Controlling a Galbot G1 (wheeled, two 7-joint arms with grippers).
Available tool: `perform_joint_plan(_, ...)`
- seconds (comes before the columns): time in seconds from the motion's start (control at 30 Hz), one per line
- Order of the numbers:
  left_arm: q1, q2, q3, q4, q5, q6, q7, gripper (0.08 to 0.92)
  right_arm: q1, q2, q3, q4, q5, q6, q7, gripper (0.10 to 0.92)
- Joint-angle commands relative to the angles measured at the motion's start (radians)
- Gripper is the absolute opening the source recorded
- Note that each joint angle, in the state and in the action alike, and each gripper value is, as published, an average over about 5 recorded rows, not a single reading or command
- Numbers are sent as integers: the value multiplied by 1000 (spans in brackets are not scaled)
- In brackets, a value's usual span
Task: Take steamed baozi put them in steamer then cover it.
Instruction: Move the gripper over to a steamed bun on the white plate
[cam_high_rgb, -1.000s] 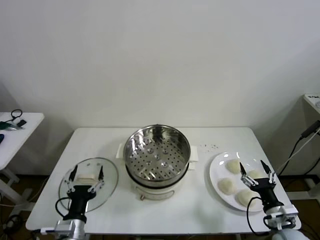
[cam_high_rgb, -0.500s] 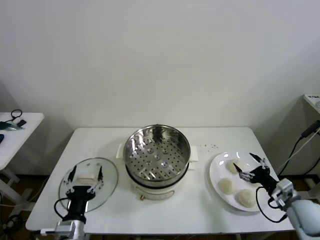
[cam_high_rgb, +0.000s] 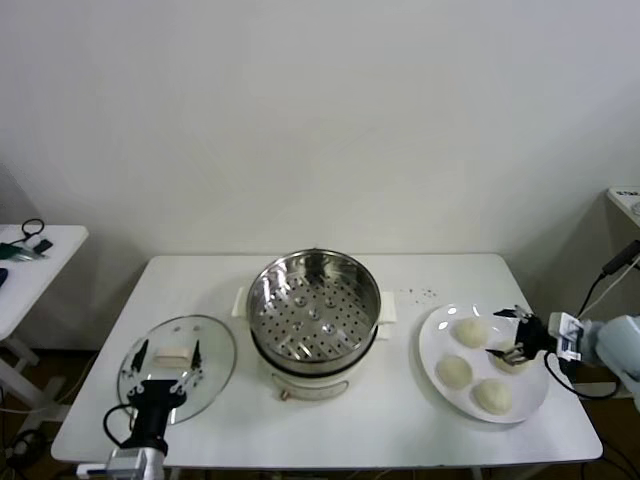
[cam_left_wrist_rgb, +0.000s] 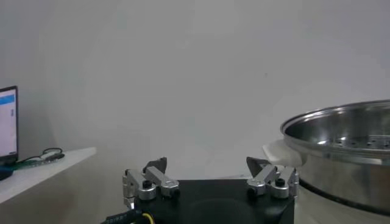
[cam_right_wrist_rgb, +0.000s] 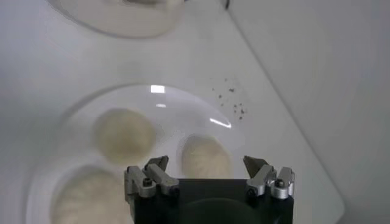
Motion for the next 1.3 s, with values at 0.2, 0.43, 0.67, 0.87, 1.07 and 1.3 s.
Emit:
perform_joint_plan(0.2, 14, 4, -8, 7, -11, 6, -12, 823, 694, 50, -795, -236, -63, 14, -151, 823)
perform_joint_plan(0.43, 11, 6, -19, 22, -15, 10, -17, 823, 735, 159, -887, -338, -61, 12, -146, 823)
perform_joint_plan(0.67, -1, 8, -20, 36, -15, 13, -17, 823, 711, 242, -876, -432, -82, 19, -136, 823)
perform_joint_plan(0.87, -15, 9, -20, 46, -14, 16, -15, 823, 698, 297, -821, -488, -91, 31, -126, 823)
perform_joint_plan(1.07, -24, 9, -19, 60, -12, 16, -13, 823, 697, 318, -832, -509, -94, 42, -130, 823)
perform_joint_plan(1.3, -31, 11, -21, 73, -13, 17, -13, 823, 692, 337, -850, -533, -93, 57, -139, 823)
